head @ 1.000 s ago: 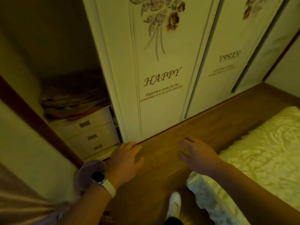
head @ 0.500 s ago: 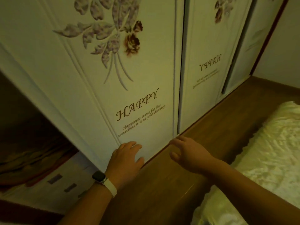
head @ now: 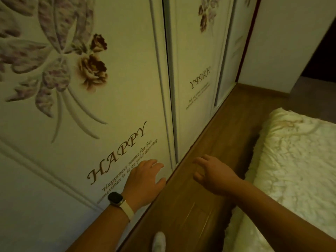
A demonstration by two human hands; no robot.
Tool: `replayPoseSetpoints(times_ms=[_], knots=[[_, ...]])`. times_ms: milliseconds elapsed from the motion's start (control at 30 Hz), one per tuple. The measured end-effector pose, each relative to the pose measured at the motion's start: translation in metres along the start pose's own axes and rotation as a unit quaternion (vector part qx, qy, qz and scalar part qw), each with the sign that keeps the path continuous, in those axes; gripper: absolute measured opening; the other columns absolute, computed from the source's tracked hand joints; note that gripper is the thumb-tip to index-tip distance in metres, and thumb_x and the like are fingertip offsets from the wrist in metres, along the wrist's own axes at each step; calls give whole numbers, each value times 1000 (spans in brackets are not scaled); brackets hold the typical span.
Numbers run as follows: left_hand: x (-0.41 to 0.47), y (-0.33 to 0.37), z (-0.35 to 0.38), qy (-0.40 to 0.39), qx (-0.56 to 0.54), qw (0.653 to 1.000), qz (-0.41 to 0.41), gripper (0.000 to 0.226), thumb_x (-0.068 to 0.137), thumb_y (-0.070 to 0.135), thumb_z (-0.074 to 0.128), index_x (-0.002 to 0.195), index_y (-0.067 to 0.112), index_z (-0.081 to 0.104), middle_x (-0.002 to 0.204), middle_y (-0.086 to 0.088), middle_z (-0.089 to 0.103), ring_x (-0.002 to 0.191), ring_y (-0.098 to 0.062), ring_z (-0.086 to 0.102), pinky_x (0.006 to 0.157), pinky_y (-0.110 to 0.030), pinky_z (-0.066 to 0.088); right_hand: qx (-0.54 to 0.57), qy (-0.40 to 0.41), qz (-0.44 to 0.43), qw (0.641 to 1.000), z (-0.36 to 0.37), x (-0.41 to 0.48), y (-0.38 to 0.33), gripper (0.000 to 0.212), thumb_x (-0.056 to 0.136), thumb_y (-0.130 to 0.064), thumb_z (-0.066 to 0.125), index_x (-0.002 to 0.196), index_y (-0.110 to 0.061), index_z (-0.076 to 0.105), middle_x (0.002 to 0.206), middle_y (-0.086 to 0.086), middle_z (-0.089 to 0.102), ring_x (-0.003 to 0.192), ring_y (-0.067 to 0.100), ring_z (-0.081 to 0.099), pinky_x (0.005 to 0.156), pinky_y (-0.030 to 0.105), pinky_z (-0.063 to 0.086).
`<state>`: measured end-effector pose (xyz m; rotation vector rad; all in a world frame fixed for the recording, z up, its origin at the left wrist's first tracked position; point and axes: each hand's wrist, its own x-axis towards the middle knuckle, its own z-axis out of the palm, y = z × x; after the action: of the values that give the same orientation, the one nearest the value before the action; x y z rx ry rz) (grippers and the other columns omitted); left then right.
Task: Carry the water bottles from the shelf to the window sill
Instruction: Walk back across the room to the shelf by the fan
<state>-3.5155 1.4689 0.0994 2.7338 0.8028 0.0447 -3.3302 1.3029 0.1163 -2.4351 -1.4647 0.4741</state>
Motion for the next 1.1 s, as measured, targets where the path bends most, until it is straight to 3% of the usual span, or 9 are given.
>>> replayPoseSetpoints(times_ms=[333, 433, 567, 767, 1100], knots=[[171, -45, -20, -33, -74, 989, 127, 54, 93, 49, 55, 142, 27, 49, 150, 3, 46, 139, -18, 37, 113, -36, 33, -19, 33, 158, 987, -11, 114, 8, 49, 90, -59, 47, 134, -37, 46, 129, -8, 52, 103, 12, 53, 77, 24, 40], [215, -43, -21, -45, -84, 984, 152, 53, 94, 46, 57, 142, 24, 50, 150, 0, 46, 139, -20, 38, 113, -37, 33, -19, 49, 198, 979, -21, 126, 18, 52, 91, -58, 47, 138, -37, 44, 136, -7, 50, 115, 17, 54, 83, 27, 44], [266, -31, -19, -47, -89, 979, 180, 49, 92, 44, 61, 137, 25, 55, 144, -1, 52, 135, -22, 43, 110, -35, 35, -6, 77, 237, 968, -39, 139, 42, 51, 93, -53, 49, 139, -32, 46, 137, -5, 50, 112, 16, 56, 91, 34, 50], [338, 13, 3, -94, -57, 968, 224, 56, 94, 49, 55, 144, 27, 47, 152, 1, 44, 141, -19, 36, 115, -35, 28, 13, 94, 258, 961, -55, 166, 110, 53, 95, -54, 47, 141, -29, 45, 139, -3, 49, 117, 17, 53, 94, 33, 47], [489, 136, 18, -88, 12, 971, 220, 51, 93, 47, 57, 140, 31, 50, 148, 7, 47, 137, -15, 39, 110, -34, 34, 52, 113, 230, 965, -119, 237, 283, 52, 95, -55, 45, 139, -27, 45, 134, 0, 51, 115, 20, 53, 88, 32, 45]])
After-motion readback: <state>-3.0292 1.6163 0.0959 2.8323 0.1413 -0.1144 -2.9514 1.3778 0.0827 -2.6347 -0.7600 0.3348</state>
